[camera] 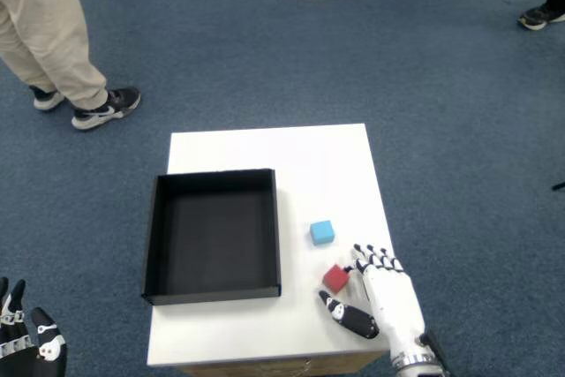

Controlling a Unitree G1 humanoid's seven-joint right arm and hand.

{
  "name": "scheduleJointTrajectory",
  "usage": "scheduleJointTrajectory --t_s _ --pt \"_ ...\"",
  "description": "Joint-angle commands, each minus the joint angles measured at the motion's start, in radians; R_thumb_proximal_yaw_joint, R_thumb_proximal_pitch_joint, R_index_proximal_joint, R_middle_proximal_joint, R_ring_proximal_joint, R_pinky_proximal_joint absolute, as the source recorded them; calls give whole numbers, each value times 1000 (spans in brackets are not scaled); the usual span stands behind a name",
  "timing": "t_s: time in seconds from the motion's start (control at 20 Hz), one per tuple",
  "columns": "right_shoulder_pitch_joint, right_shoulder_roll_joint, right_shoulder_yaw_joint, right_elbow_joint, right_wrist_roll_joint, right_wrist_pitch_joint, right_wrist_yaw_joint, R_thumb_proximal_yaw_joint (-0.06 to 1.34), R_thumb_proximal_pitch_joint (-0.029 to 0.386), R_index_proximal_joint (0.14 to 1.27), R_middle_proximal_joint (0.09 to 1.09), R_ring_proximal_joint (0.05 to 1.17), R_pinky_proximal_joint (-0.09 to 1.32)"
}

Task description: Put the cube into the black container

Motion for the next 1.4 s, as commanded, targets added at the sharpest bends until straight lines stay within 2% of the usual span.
scheduleJointTrajectory --t_s 0.05,0.1,0.2,0.9,1.25,1.4 --pt "-24 -8 -18 -15 5 -6 -13 1062 146 1101 259 188 1" --pt "-22 -8 -23 -16 6 -7 -14 1210 168 1161 275 207 29" --pt "-19 -8 -27 -16 8 -8 -12 1271 177 1137 287 220 60" --pt "-19 -6 -26 -27 -12 -22 -53 1226 184 1088 284 220 89" --pt "-43 -13 -6 -47 -13 -131 -194 1209 180 1086 273 208 70" --pt "-74 -14 63 -86 -18 -243 -342 1204 177 1088 269 205 69"
